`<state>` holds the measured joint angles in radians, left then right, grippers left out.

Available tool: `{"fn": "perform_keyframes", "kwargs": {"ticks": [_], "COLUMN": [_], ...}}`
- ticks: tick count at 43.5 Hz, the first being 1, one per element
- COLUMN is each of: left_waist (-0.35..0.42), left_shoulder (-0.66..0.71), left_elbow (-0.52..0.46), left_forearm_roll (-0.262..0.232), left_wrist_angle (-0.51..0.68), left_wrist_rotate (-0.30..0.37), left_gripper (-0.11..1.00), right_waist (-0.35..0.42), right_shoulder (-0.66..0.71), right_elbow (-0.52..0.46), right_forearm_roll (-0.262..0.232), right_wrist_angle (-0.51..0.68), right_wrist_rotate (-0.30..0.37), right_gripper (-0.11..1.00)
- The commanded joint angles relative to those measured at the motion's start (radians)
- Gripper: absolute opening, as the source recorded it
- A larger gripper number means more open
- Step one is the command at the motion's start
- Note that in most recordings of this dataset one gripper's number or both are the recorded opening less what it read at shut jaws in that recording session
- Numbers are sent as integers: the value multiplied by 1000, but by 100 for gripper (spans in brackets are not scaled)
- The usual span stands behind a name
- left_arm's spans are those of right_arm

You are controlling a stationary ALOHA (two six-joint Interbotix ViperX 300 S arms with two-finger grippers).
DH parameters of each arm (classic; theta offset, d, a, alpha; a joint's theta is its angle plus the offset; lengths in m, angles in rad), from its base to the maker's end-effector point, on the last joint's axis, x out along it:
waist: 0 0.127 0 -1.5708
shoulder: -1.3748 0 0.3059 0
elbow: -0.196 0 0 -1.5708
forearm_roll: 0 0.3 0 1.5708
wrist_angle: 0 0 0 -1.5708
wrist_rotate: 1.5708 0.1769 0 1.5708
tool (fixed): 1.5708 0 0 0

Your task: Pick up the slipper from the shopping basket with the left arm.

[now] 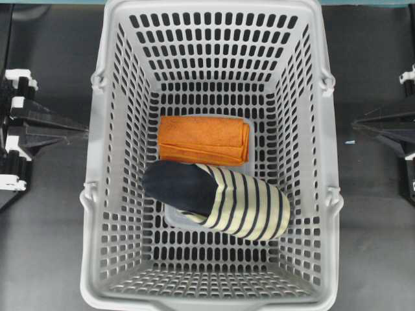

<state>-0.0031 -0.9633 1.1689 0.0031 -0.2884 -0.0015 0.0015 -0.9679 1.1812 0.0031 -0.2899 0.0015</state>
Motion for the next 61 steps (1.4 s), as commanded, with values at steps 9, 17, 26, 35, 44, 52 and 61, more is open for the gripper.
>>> {"fn": "perform_keyframes", "kwargs": {"ticks": [9,17,26,35,44,52,61], "left_waist": [-17,-44,-84,-115,-126,-138,-141], "left_shoulder": [60,190,449,724,925,1037,1124], "left_elbow": [-285,-511,-741,-973,-1160,-1255,-1316], "left_forearm_roll": [41,40,41,41,41,41,41], "left_wrist_angle": [448,709,868,1046,1154,1175,1233], "left_wrist_rotate": [-44,-38,-29,-25,-14,34,54], "left_gripper": [0,0,0,0,0,9,67], "right_waist": [2,2,2,2,2,3,5], "right_shoulder": [-11,-31,-43,-55,-69,-84,-101], "right_elbow": [-5,-5,-6,-8,-6,-2,0], "right_forearm_roll": [11,11,11,11,11,11,11], "right_wrist_angle": [23,61,104,123,124,124,135], "right_wrist_rotate": [8,6,6,8,8,8,8], "right_gripper": [0,0,0,0,0,0,0]}}
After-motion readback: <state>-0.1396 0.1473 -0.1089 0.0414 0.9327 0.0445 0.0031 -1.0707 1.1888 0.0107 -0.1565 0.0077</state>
